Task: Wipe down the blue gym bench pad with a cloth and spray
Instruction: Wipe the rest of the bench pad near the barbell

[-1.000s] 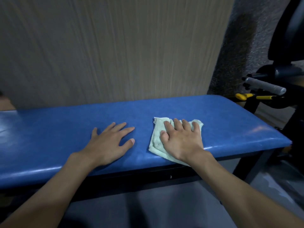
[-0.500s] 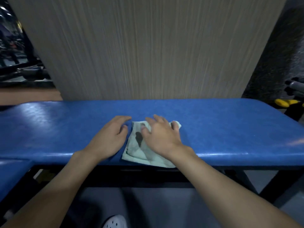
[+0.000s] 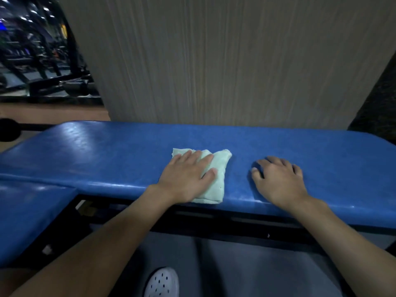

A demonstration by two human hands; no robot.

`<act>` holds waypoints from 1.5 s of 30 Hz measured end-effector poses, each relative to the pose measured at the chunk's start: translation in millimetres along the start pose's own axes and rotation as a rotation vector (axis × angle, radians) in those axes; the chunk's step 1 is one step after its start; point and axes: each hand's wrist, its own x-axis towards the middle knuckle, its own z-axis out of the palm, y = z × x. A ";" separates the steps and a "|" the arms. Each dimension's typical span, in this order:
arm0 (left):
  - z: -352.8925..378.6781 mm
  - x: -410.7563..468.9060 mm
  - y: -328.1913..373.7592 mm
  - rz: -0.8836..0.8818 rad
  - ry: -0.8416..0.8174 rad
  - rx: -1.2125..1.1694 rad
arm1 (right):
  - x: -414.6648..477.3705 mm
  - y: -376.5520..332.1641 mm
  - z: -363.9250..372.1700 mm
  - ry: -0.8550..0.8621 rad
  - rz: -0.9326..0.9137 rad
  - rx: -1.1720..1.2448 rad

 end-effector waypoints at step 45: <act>-93.4 -184.8 -469.6 -0.541 -0.249 -0.199 | 32.7 -362.4 97.2 -0.083 -0.767 -0.110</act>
